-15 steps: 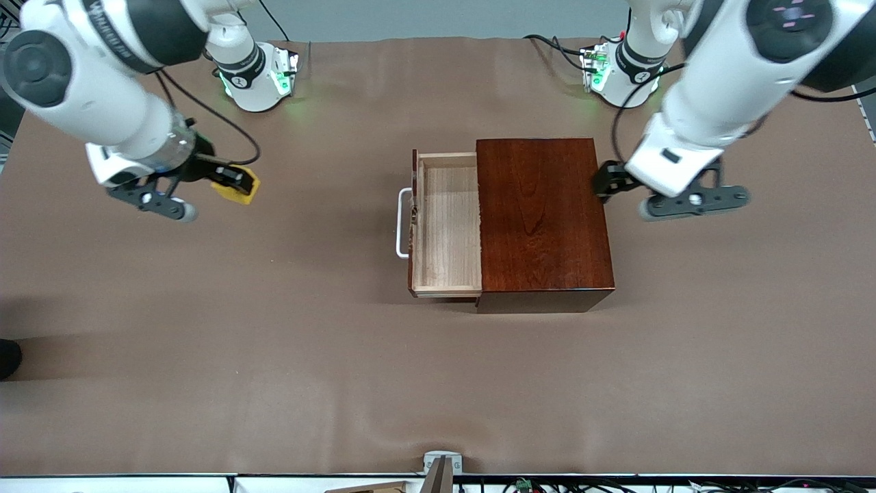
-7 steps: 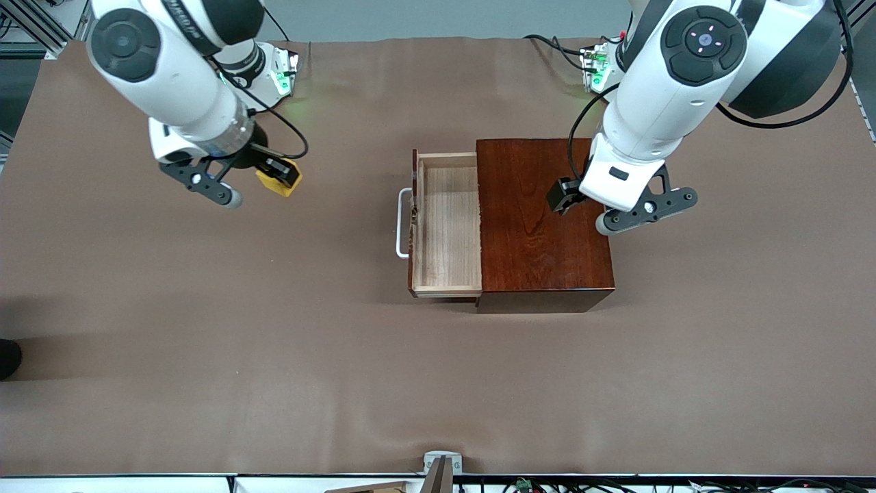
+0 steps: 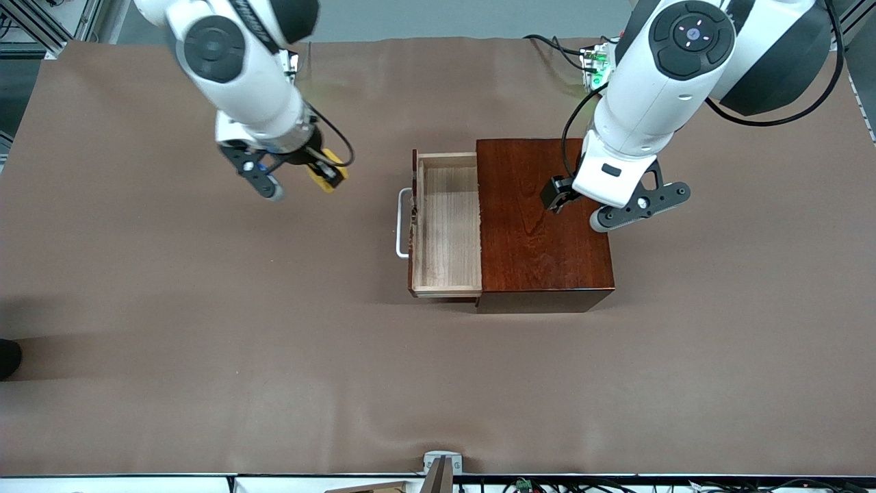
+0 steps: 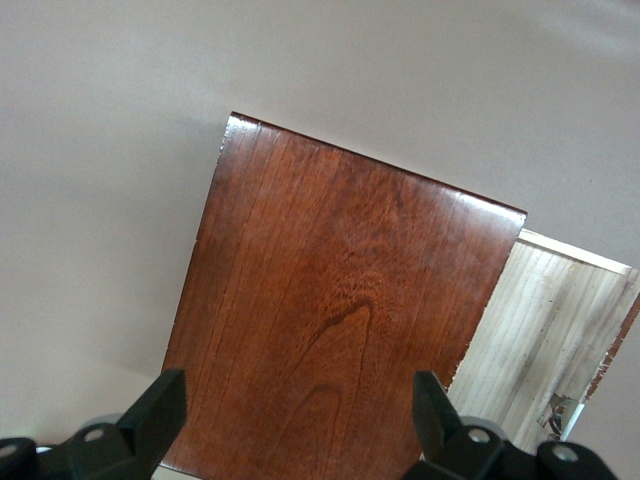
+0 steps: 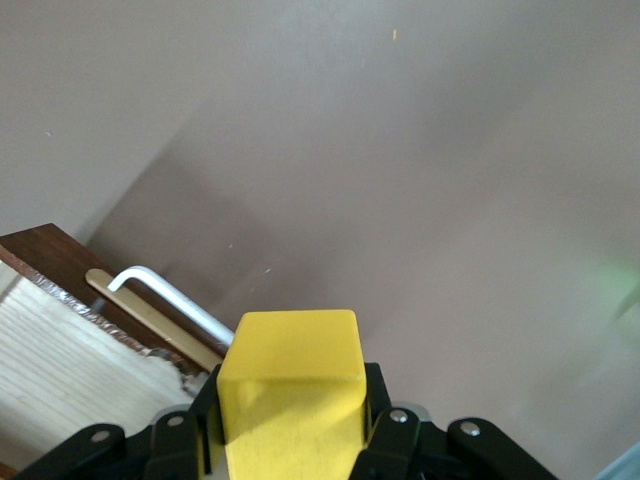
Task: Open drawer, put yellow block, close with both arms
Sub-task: 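Carry the yellow cube with the right gripper over the open drawer, then lower the cube into the drawer and open the right gripper, then withdraw the right gripper while the left gripper moves to the drawer handle, then push the drawer shut with the left gripper against the handle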
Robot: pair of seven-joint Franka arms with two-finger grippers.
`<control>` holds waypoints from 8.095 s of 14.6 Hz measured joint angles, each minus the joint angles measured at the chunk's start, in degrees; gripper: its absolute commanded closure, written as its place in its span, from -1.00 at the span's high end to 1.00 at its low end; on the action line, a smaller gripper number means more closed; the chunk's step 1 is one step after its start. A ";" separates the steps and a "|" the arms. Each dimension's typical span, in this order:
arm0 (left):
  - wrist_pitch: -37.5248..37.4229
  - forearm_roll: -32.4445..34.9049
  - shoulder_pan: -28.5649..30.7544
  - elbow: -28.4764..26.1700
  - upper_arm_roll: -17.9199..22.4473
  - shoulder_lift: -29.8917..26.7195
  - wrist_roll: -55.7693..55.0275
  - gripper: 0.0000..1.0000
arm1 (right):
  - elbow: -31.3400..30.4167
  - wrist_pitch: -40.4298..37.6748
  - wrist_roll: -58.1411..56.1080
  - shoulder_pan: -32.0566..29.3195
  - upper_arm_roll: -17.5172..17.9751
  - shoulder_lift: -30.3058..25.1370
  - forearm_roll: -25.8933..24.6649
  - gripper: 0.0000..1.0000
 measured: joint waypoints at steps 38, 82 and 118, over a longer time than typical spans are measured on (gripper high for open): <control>0.00 1.48 0.27 0.04 0.55 0.04 0.00 1.00 | 7.12 23.90 36.85 12.69 -0.12 24.42 5.55 -0.12; 33.28 1.50 -32.35 8.42 9.33 23.53 -65.15 1.00 | 35.38 -19.85 -22.08 -20.14 -2.22 15.76 5.53 1.00; 15.14 6.26 -38.35 9.89 19.39 32.20 -64.76 1.00 | 11.18 -14.03 -86.23 -30.01 -1.62 -6.14 -5.91 1.00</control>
